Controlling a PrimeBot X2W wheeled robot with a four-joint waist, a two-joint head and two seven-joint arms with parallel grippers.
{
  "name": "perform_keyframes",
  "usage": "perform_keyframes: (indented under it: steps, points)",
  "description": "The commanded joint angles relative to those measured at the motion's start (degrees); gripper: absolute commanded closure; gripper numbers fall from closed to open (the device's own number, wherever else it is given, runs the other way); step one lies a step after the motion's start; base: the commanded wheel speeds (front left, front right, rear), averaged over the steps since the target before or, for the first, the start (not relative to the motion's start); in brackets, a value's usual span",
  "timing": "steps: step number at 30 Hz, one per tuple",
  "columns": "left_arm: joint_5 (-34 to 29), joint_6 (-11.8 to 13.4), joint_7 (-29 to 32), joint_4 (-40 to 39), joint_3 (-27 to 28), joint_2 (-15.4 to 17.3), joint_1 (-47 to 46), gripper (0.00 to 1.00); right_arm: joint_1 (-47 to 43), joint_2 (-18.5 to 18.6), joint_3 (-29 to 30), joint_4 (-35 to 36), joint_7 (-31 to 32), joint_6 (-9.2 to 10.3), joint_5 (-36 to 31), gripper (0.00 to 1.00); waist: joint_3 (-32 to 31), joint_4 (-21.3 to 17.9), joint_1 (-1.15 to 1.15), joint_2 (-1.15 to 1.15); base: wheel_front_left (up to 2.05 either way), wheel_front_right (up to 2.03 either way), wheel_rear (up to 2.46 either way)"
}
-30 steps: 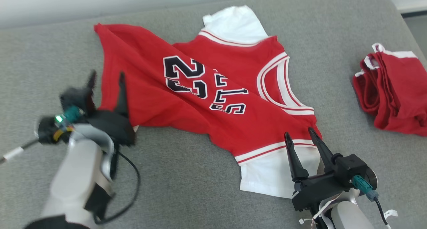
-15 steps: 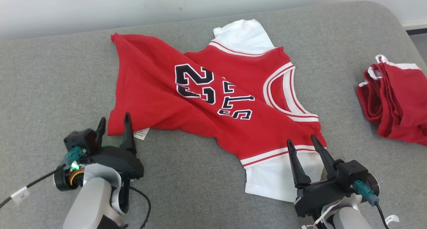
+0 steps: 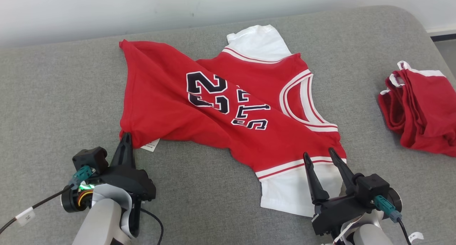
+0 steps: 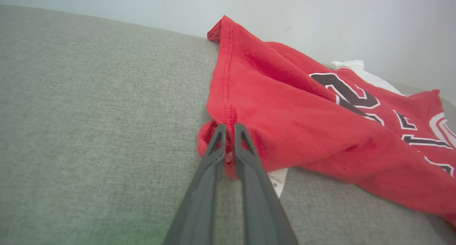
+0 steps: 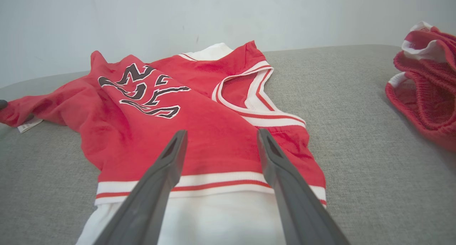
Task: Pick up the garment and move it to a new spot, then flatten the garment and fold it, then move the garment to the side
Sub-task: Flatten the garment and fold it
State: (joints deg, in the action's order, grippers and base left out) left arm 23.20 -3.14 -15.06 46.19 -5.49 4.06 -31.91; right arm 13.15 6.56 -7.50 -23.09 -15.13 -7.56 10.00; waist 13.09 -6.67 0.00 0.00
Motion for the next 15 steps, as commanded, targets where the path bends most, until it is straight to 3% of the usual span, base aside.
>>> perform_keyframes:
  steps: [1, 6, 15]
  points:
    - [-0.61, -0.35, -0.15, 0.33, -0.05, 0.0, 0.77, 1.0, -0.41, 0.22, -0.04, 0.01, 0.03, 0.16, 0.14, 0.0, -0.04, -0.05, 0.0, 0.0, 0.0, 0.0, 0.0]
    - [-1.83, -0.62, -0.15, -0.06, 0.12, 0.48, 1.33, 1.0, -0.72, 0.29, 0.09, -0.45, 0.03, 0.16, 0.32, 0.0, -1.01, -0.06, 0.0, 0.0, 0.0, 0.0, 0.0]
    - [-6.72, -1.78, -0.15, -10.41, -0.67, -0.43, 9.11, 1.0, -4.16, -0.39, 1.37, -1.85, 0.03, 0.16, 0.4, 0.0, -7.27, 3.75, 0.0, 0.0, 0.0, 0.0, 0.0]
